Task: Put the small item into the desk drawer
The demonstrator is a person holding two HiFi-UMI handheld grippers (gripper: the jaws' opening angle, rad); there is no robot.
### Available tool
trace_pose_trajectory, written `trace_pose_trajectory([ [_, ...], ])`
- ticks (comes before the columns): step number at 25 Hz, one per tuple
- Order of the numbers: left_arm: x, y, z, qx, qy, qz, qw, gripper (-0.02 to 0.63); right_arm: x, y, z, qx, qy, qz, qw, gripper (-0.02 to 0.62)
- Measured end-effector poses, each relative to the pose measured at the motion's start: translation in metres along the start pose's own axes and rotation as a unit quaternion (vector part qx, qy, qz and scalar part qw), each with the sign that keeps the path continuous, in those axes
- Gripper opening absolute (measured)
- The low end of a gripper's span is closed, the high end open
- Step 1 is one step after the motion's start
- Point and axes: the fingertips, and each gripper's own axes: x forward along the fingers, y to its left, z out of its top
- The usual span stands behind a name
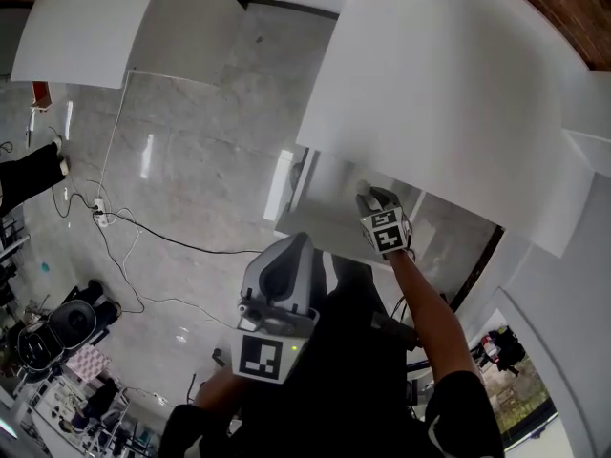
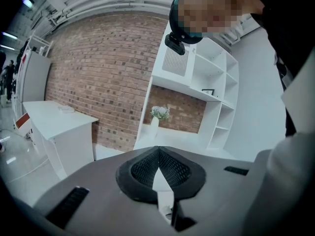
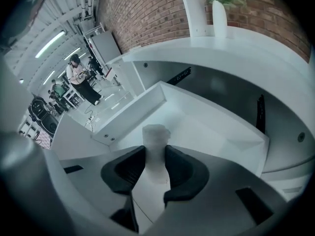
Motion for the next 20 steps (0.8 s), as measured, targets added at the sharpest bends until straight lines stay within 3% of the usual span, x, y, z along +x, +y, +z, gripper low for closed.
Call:
trace_pose_trajectory([
  [20,0.026,0.041,-0.007,-0.025,0.005,0.015,0.9996,0.023,0.067,-0.018,-0.025,0.047,0.062,-0.025,0.997,0.141],
])
